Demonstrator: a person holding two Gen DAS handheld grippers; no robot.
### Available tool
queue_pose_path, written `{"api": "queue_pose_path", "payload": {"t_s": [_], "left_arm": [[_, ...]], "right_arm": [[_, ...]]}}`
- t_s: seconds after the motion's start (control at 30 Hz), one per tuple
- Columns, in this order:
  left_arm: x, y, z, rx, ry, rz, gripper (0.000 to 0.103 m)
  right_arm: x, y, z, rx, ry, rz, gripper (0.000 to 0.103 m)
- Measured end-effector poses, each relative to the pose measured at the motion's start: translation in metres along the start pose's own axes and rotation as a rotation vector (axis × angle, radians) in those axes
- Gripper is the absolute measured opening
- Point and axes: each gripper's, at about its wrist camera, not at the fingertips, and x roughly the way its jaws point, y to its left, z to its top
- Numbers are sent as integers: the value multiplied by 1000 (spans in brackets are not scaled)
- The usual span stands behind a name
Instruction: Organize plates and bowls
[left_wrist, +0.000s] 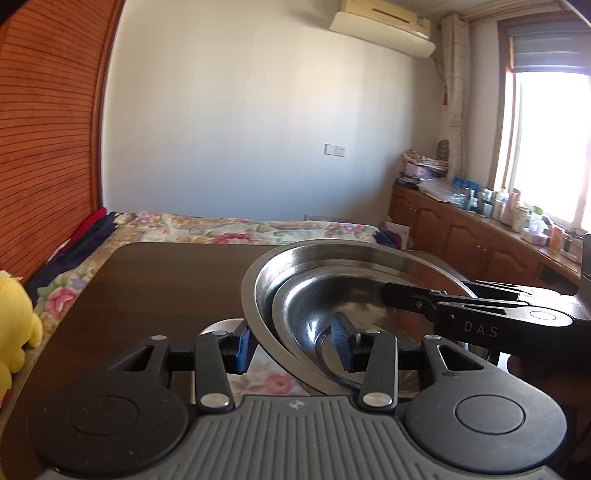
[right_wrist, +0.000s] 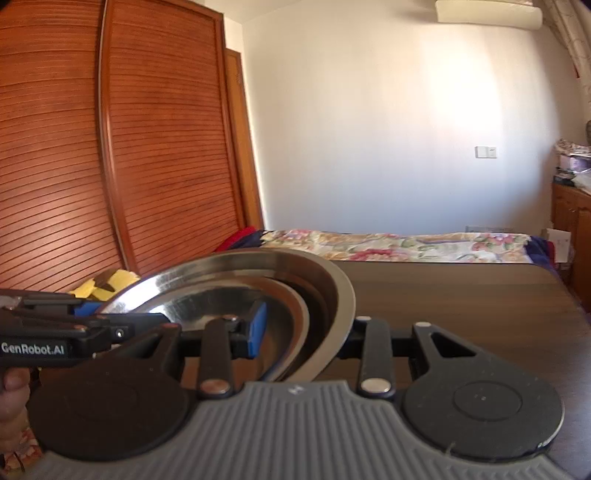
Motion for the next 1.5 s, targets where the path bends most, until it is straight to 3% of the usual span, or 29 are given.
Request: {"api": "queue_pose_path", "payload": {"t_s": [0.37,1.3,1.5], "left_arm": [[4,21,-7,-27,21,66,46],[10,31,-20,-35,48,88,46],[10,29,-20,-28,43,99,55]], "right_arm": [[19,18,-5,-9,44,60,38],[31,31,-17,-15,85,75,39],[32,30,-15,-12,101,75,42]]}}
